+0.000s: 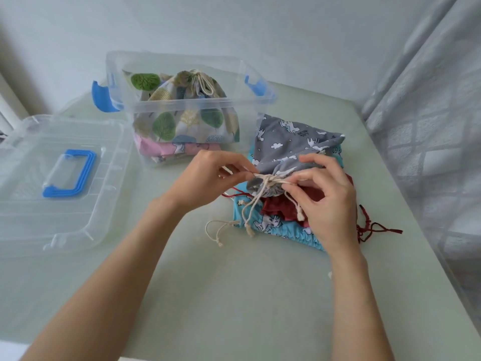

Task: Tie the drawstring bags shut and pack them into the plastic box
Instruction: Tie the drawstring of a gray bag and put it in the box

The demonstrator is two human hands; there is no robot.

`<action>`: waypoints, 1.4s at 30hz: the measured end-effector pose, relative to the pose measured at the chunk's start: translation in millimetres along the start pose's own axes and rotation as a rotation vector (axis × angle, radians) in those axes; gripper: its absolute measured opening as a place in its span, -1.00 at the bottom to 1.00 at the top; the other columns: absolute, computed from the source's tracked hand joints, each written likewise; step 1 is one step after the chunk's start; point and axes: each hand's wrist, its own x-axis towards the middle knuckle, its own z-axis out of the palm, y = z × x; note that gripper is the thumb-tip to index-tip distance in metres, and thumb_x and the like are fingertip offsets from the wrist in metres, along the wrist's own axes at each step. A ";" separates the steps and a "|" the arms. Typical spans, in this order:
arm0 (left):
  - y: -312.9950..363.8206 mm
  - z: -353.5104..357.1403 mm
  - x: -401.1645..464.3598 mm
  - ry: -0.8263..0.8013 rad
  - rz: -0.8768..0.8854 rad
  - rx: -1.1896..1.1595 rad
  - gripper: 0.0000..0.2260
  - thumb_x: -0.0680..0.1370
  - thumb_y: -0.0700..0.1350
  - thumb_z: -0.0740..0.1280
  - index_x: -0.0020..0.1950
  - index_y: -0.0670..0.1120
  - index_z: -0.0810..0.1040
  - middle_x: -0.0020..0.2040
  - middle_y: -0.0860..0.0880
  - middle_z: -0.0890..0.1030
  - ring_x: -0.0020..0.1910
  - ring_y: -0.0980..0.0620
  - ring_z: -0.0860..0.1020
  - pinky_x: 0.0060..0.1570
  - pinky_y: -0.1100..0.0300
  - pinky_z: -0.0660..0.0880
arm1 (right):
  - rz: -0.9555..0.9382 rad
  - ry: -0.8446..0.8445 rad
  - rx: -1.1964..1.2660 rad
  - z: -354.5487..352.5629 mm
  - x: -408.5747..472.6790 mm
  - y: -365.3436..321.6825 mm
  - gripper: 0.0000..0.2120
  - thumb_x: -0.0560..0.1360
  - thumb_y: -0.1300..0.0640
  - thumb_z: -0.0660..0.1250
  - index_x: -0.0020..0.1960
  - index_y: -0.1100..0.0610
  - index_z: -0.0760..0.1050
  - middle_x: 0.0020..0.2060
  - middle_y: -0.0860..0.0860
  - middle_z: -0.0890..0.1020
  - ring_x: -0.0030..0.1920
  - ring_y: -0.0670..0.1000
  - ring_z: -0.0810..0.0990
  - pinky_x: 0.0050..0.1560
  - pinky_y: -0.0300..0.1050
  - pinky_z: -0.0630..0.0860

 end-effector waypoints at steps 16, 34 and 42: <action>-4.5 8.4 0.3 0.197 0.199 0.590 -0.82 0.56 -0.04 0.16 -0.11 -0.06 0.52 -0.24 0.07 0.58 -0.27 0.02 0.53 -0.21 0.14 0.26 | 0.221 -0.019 0.015 -19.6 -11.5 -13.5 -0.87 0.43 0.29 0.41 -0.15 0.10 0.52 -0.32 -0.12 0.59 -0.32 -0.06 0.57 -0.25 -0.23 0.53; 20.9 52.8 -4.3 -0.150 0.082 0.109 -0.91 0.52 -0.04 0.31 -0.06 -0.02 0.57 -0.23 0.09 0.62 -0.25 0.19 0.56 -0.19 0.28 0.48 | -0.001 -0.318 -0.338 -44.1 -48.1 -7.6 -0.53 0.35 0.08 0.40 0.25 -0.03 0.43 0.19 -0.08 0.43 0.17 -0.06 0.38 0.21 -0.26 0.28; 33.9 39.4 12.8 -0.073 -0.040 -0.066 -0.87 0.57 -0.12 0.29 0.09 0.00 0.55 -0.07 0.15 0.63 -0.09 0.27 0.55 -0.09 0.41 0.44 | -0.091 -0.110 -0.426 -42.9 1.0 19.3 -0.75 0.39 0.13 0.46 0.06 0.06 0.59 -0.14 -0.07 0.62 -0.13 -0.07 0.54 -0.14 -0.21 0.44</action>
